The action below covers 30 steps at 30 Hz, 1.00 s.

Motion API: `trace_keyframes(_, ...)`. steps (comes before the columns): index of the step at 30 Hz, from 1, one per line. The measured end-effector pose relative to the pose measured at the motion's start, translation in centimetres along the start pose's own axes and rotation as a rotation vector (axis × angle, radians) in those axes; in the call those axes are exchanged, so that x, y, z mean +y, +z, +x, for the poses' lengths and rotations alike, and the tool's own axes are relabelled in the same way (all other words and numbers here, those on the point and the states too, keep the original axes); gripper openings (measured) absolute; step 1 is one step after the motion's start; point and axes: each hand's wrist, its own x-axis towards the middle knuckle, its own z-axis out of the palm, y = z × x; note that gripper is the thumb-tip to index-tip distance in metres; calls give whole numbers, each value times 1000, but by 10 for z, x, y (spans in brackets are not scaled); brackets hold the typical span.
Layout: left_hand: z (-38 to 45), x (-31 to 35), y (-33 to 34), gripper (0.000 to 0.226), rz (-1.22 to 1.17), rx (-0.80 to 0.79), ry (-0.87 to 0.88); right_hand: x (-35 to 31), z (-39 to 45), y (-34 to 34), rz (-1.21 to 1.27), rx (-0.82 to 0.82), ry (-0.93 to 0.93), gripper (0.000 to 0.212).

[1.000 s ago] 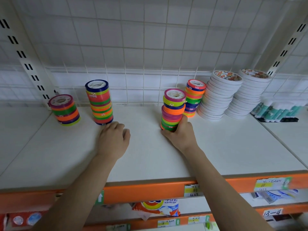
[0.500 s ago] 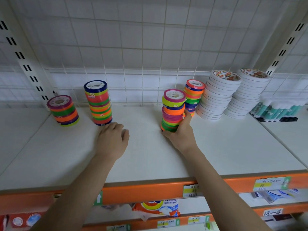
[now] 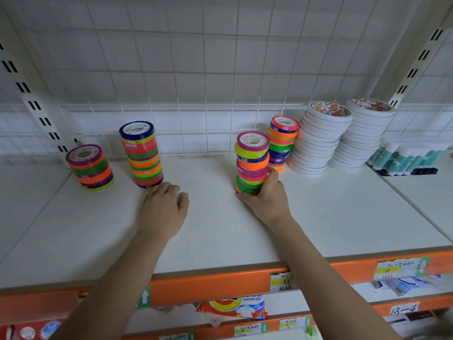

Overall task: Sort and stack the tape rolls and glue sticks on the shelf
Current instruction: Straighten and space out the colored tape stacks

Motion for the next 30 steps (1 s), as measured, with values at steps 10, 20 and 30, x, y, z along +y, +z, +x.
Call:
trace_keyframes(10, 1, -1, 2, 31, -25, 2, -31, 1, 5, -9, 62, -108, -13, 78)
trace_keyframes(20, 1, -2, 4, 25, -26, 1, -27, -1, 4, -17, 150, -188, 5, 76)
trace_keyframes(30, 1, -3, 4, 33, -43, -27, -35, 0, 4, -14, 172, -162, -27, 76)
